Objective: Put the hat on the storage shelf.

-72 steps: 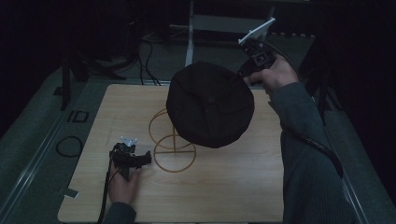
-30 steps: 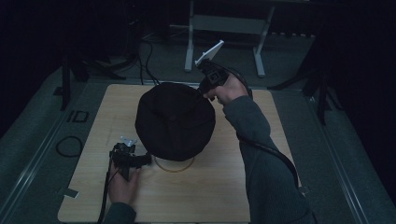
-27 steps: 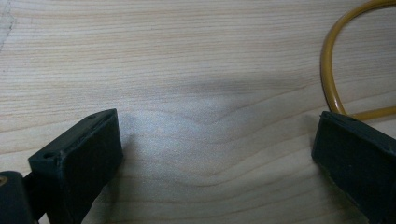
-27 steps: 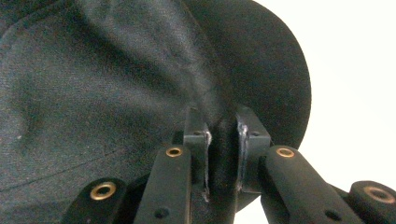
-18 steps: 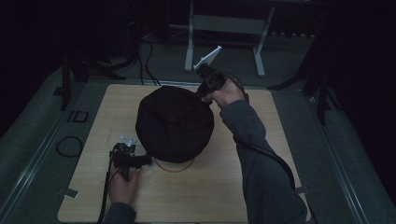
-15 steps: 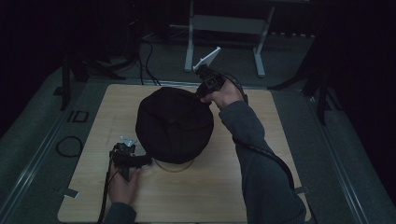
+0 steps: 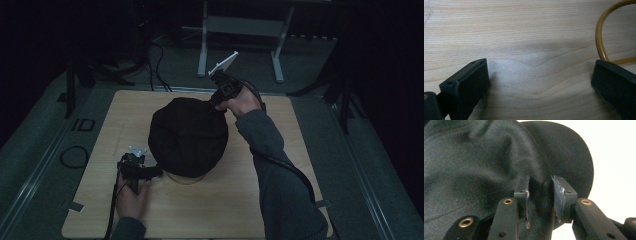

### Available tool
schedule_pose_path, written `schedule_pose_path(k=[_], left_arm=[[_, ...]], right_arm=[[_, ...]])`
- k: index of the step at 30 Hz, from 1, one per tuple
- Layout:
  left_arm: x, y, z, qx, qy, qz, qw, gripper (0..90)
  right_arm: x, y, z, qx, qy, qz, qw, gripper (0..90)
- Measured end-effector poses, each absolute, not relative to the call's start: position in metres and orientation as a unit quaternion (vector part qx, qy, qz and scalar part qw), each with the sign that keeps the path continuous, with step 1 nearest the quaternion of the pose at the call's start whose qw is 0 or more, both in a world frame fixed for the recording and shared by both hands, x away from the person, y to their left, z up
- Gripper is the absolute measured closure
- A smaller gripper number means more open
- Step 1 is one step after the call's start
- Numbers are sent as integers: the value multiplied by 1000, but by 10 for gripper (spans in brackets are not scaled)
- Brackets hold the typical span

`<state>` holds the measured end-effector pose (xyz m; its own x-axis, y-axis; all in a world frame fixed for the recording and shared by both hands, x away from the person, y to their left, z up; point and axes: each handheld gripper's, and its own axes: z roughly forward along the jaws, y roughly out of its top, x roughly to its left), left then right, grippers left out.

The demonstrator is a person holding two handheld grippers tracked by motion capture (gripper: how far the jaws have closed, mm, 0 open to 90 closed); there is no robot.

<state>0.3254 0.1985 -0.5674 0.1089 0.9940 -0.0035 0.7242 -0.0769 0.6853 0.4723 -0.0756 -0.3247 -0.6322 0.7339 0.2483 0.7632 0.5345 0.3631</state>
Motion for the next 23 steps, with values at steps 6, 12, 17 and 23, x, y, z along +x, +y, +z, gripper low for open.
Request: schedule_pose_path(k=[6, 12, 17, 23], left_arm=[[325, 198, -567, 692, 621, 243, 275, 12], [325, 198, -567, 692, 621, 244, 275, 12], [325, 198, -567, 692, 621, 244, 275, 12], [325, 198, -567, 692, 621, 244, 275, 12]], right_arm=[[472, -81, -317, -428, -874, -232, 15, 627], [471, -83, -317, -423, -879, -219, 10, 625], [471, -87, -322, -422, -882, -208, 10, 625], [471, -92, -326, -416, -888, -195, 9, 625]])
